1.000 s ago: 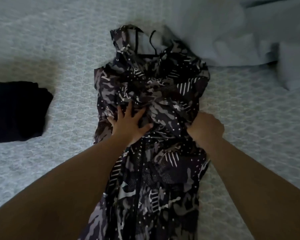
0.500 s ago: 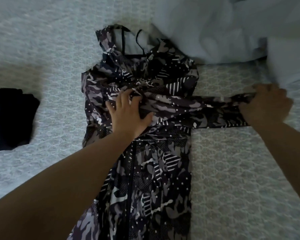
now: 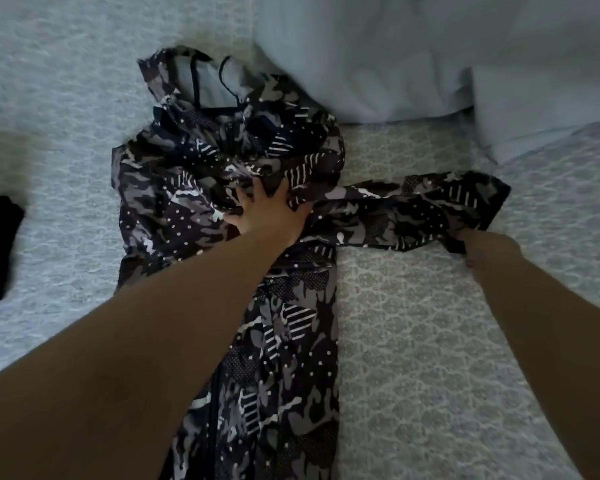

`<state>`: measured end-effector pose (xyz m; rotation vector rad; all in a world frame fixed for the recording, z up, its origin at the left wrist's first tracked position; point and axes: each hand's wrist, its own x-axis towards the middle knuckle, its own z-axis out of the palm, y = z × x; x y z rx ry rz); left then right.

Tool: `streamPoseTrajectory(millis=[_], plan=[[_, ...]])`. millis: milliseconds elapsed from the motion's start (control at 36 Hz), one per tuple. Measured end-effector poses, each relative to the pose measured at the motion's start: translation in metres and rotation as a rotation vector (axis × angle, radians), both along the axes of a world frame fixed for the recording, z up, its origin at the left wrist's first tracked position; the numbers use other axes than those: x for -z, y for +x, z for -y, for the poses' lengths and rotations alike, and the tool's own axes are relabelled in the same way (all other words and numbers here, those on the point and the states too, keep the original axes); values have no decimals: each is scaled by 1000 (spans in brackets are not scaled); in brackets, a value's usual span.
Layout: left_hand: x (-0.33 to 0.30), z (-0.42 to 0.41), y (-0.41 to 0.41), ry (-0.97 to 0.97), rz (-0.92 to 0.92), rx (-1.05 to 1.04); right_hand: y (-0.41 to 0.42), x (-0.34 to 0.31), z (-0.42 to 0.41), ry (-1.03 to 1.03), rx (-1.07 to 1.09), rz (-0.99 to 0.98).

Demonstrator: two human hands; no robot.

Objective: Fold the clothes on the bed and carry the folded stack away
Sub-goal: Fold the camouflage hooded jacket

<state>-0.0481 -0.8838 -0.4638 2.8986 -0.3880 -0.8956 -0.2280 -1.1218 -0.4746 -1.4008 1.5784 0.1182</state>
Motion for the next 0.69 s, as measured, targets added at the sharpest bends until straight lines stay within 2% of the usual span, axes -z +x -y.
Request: streamPoseTrajectory(millis=[56, 139, 194, 250, 361, 417, 472, 528, 583, 639, 694], plan=[[-9, 2, -14, -70, 197, 105, -6, -3, -2, -11, 96, 82], [-8, -3, -32, -143, 528, 615, -21, -9, 5, -44, 231, 112], [-6, 0, -43, -172, 536, 909, -32, -13, 11, -84, 196, 93], [-1, 9, -51, -124, 450, 994, -40, -20, 14, -131, 138, 74], [7, 22, -49, 92, 82, 666, -51, -34, 8, -211, -32, 19], [1, 30, -49, 98, -20, 570, -52, -40, 0, -311, -97, 27], [-13, 42, -55, -57, -31, 466, -47, -48, -12, -416, -148, 71], [-33, 56, -64, -305, -75, 284, -37, -56, -27, -429, -193, 181], [-57, 72, -72, -535, -311, -15, -25, -64, -45, -386, -231, 302], [-76, 83, -76, -643, -563, -278, -10, -73, -65, -348, -289, 418], [-82, 85, -74, -759, -681, -470, 6, -82, -87, -285, -366, 533]])
